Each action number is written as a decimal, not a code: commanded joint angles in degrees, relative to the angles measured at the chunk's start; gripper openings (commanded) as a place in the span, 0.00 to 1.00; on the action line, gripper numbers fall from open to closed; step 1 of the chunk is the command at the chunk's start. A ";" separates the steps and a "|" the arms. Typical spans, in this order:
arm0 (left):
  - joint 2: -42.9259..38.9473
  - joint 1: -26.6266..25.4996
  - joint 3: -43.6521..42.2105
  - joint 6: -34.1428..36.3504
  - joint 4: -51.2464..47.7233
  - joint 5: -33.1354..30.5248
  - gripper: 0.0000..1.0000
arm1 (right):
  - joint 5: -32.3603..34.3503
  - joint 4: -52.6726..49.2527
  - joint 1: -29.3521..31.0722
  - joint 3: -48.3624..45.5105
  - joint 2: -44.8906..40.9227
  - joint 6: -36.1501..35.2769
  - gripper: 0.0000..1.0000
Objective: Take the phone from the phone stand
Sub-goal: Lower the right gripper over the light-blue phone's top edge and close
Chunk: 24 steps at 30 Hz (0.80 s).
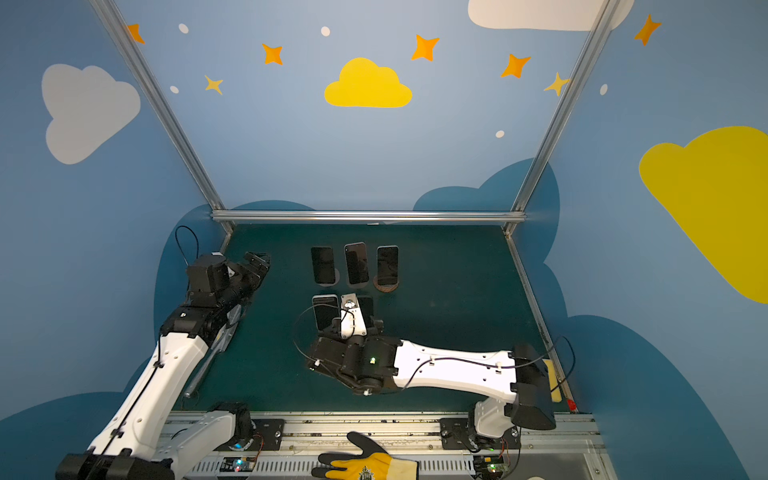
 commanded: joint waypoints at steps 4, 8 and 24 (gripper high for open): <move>0.58 2.21 -0.52 -1.98 1.67 3.66 1.00 | 4.35 -8.11 0.10 7.38 4.28 5.16 0.92; 0.58 2.65 -1.17 -2.78 2.72 4.53 1.00 | 2.33 -7.06 -0.40 7.64 5.44 5.05 0.92; 1.62 4.04 -1.92 -4.54 4.56 8.72 1.00 | -13.28 1.08 -5.62 5.62 6.11 1.12 0.94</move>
